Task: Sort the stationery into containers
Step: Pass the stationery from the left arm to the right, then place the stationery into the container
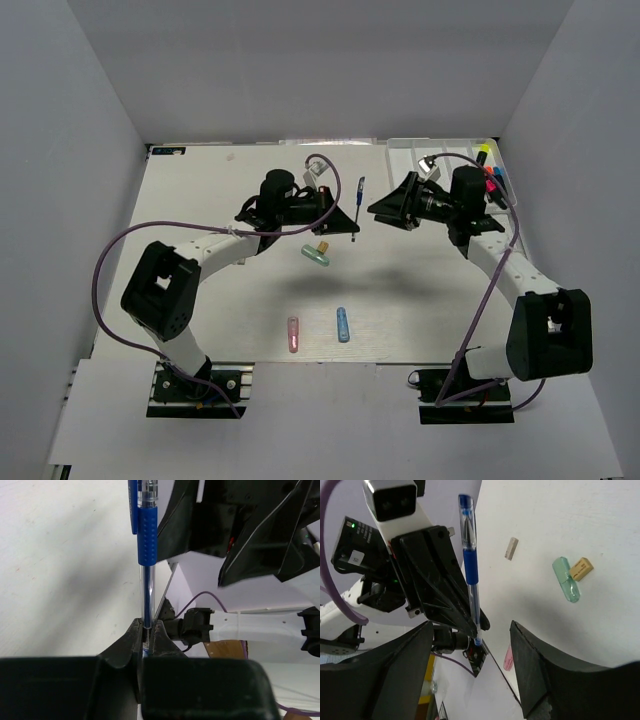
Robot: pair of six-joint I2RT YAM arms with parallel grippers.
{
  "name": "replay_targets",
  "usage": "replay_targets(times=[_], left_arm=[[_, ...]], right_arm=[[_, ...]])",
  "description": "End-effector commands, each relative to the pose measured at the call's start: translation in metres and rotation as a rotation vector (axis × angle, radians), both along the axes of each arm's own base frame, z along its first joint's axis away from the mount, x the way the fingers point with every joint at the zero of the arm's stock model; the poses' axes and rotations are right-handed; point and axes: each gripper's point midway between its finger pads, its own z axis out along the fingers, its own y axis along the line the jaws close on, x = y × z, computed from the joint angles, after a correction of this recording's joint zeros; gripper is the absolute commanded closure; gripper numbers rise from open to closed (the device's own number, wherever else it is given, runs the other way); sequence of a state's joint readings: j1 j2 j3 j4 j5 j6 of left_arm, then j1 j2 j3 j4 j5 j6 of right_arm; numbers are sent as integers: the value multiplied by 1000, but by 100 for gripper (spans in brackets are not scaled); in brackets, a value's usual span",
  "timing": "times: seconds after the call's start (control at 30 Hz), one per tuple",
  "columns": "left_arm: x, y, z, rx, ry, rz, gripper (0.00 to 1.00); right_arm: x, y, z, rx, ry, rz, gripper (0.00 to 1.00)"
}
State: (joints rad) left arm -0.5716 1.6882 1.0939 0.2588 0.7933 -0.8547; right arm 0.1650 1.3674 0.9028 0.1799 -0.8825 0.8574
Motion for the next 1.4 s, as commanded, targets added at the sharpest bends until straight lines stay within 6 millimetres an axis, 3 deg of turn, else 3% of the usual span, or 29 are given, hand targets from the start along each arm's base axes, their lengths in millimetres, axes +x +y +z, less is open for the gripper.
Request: replay_targets(times=[0.0,0.23,0.47,0.63,0.77,0.8,0.83,0.87,0.9,0.93,1.0,1.03,1.1,1.13,1.2,1.23,1.27,1.3,1.33,1.37], left_arm=[[-4,-6,39,-92,-66,-7,100],[-10,-8,33,-95,-41,-11,100],[-12,-7,28,-94,-29,-13,100],[-18,-8,27,-94,-29,-23,100],[-19,-7,24,-92,-25,-20,100],[-19,-7,25,-93,-26,-20,100],[-19,-7,24,-93,-24,-20,100],[-19,-7,24,-92,-24,-21,98],[-20,-7,24,-90,-22,-23,94],[-19,-7,23,-85,-19,-22,71],[-18,-6,21,-56,-13,-15,52],[-12,-2,19,-41,-12,10,27],[-5,7,12,-3,8,38,2],[2,10,16,14,-6,52,2],[10,23,-4,148,-19,74,2],[22,26,10,162,-80,90,2],[31,32,6,222,-155,113,2],[35,43,-3,297,-132,139,2],[43,46,7,321,-173,161,2],[52,53,0,375,-199,174,2]], right_arm=[[-10,12,10,5,-51,48,31],[-1,24,8,17,-46,57,36],[11,31,8,27,-53,51,68],[15,34,9,33,-50,50,67],[16,35,8,37,-45,47,60],[16,35,7,37,-42,49,66],[15,35,7,37,-42,50,80],[15,35,7,37,-46,49,87],[14,34,7,34,-52,50,93],[15,32,6,32,-54,45,100],[16,29,6,13,-64,42,100],[20,26,12,0,-89,35,100],[30,13,13,-44,-125,6,100],[33,7,15,-100,-170,13,100],[51,-20,7,-193,-190,-48,100],[53,-35,-4,-272,-210,-44,100],[65,-46,6,-331,-265,-72,100],[77,-60,0,-389,-268,-89,100],[85,-73,-2,-452,-286,-106,100],[99,-93,2,-579,-348,-119,100]])
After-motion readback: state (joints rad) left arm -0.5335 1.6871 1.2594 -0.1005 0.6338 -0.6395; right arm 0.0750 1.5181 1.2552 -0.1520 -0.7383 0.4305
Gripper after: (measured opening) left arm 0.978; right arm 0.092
